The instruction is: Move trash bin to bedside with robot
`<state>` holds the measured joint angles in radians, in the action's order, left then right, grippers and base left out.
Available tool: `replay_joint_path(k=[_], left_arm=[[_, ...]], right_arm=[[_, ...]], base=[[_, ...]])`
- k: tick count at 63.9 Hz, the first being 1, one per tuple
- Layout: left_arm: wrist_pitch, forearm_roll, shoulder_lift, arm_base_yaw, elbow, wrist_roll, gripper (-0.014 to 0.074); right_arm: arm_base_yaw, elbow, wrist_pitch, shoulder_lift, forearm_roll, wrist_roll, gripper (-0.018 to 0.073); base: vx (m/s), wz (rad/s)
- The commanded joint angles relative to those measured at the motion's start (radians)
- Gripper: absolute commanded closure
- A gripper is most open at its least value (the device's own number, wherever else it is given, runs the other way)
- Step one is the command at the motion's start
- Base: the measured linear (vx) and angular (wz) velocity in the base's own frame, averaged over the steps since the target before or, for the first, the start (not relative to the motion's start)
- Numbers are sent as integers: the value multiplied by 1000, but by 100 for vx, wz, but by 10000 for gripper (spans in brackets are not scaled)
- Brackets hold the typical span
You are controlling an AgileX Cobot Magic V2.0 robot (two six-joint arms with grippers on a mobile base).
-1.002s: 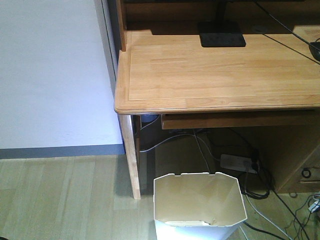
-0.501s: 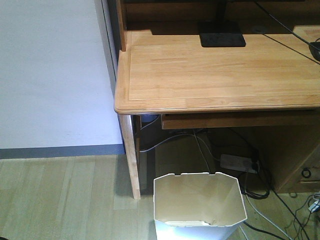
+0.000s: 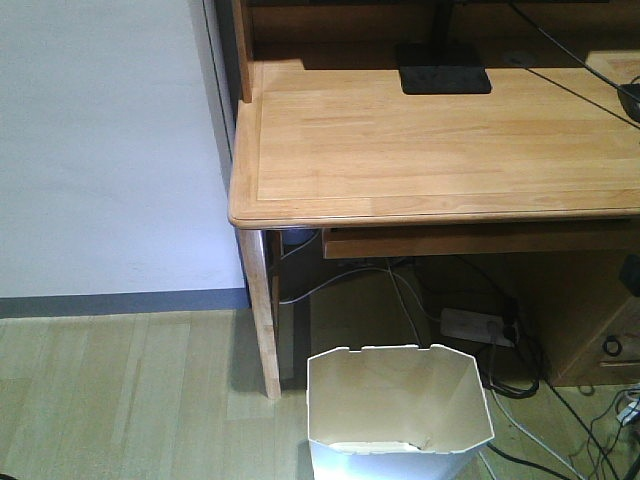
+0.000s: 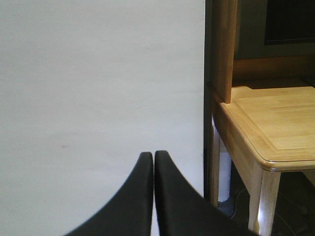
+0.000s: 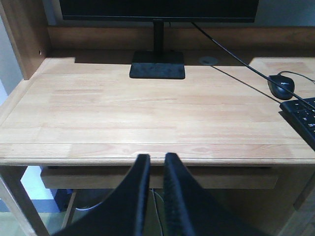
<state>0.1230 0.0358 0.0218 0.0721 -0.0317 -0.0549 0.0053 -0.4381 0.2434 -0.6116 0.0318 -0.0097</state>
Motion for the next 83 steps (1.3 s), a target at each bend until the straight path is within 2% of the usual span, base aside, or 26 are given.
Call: replay_joint_path(k=[1, 13, 24, 35, 44, 59, 72, 83], left_arm=[[-73, -1, 6, -4, 24, -4, 603], [-73, -1, 6, -4, 24, -4, 603], [-73, -1, 6, -4, 24, -4, 603], [-73, -1, 6, -4, 24, -4, 603], [-73, -1, 6, -4, 24, -4, 603], [-73, -1, 6, -4, 24, -4, 603], [-73, -1, 6, -4, 24, -4, 603], [-73, -1, 6, -4, 24, -4, 603]], right_arm=[[-1, -36, -81, -5, -14, -2, 342], [-1, -36, -81, -5, -14, -2, 100], [-1, -36, -82, -5, -18, -2, -13], [-1, -38, -90, -5, 28, 16, -16], [-1, -86, -76, -54, 26, -14, -7], [-1, -249, 96, -267, 34, -27, -5], [-1, -338, 188, -446, 33, -32, -5], [-1, -398, 287, -639, 33, -136, -5]], base=[[0, 0], [0, 0], [0, 0], [0, 0], [0, 0], [0, 0], [0, 0], [0, 0]])
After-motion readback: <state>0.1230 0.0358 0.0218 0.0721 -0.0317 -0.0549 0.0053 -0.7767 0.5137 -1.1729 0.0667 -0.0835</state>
